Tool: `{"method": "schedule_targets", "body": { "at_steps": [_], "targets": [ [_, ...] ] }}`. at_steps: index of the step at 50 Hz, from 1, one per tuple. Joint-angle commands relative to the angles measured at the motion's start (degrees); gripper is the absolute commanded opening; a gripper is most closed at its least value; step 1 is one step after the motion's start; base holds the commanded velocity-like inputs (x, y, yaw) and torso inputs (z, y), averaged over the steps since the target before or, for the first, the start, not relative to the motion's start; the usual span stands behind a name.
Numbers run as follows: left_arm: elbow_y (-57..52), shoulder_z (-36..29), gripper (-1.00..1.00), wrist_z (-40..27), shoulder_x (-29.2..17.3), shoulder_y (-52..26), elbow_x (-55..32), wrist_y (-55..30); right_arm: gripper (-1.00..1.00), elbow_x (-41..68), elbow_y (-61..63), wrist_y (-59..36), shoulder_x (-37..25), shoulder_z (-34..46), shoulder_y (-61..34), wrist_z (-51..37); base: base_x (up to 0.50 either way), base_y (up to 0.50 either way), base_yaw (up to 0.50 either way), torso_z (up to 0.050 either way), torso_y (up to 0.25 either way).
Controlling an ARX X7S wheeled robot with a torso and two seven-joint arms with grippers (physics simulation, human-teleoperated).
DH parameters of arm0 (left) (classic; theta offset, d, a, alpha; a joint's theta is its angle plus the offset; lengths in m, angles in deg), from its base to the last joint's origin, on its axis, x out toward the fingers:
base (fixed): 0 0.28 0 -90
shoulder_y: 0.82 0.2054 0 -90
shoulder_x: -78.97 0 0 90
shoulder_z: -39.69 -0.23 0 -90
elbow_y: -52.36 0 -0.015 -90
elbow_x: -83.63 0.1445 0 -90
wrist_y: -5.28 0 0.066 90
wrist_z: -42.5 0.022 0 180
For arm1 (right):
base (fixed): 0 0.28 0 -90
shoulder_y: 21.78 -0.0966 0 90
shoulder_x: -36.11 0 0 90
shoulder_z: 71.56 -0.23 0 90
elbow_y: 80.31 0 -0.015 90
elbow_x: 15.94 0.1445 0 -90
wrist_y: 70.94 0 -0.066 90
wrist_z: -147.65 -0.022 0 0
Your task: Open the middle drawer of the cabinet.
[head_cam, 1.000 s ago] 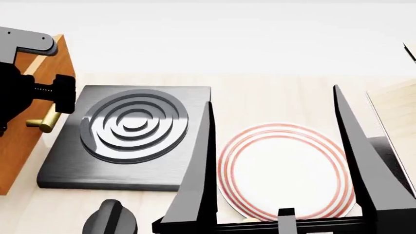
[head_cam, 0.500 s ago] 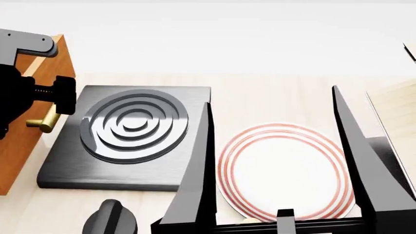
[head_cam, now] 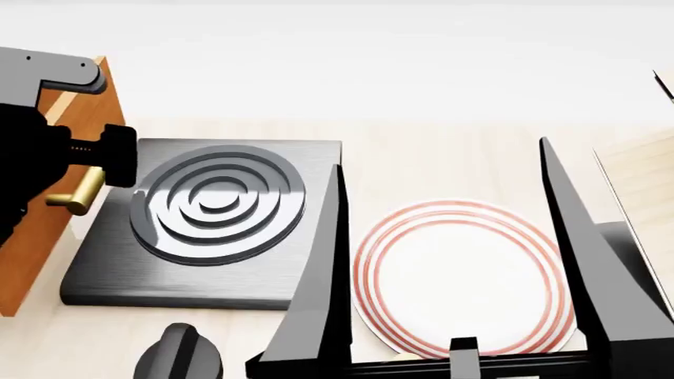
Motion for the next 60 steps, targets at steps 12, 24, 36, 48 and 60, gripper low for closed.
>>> {"method": "schedule_targets", "body": {
  "at_steps": [12, 24, 36, 48, 60],
  "targets": [
    [0.06, 6.79, 1.0, 2.88, 4.83, 0.39, 1.39, -1.5, 1.0, -1.49, -0.02, 0.17, 1.13, -1.4, -0.07, 1.83, 0.0, 0.0, 0.0, 0.0, 0.0],
    [-0.19, 7.01, 1.0, 2.98, 6.77, 0.81, 1.44, -1.27, 1.0, -1.33, -0.02, 0.54, 1.15, -1.64, 0.14, 1.82, 0.0, 0.0, 0.0, 0.0, 0.0],
    [-1.75, 7.72, 1.0, 1.47, 8.58, 0.71, 0.91, -2.38, 1.0, -1.37, -0.02, 0.8, 1.15, -1.47, 0.44, 1.82, 0.0, 0.0, 0.0, 0.0, 0.0],
    [-5.87, 6.86, 1.0, 0.29, 10.18, 1.83, -1.53, -4.65, 1.0, -1.2, -0.02, 0.93, 1.15, -1.68, 0.46, 1.89, 0.0, 0.0, 0.0, 0.0, 0.0],
    [-6.29, 1.56, 1.0, -2.17, 10.21, 1.82, -8.24, -4.35, 1.0, -1.31, -0.02, 0.67, 1.15, -1.16, 0.27, 1.78, 0.0, 0.0, 0.0, 0.0, 0.0]
  ]
}}
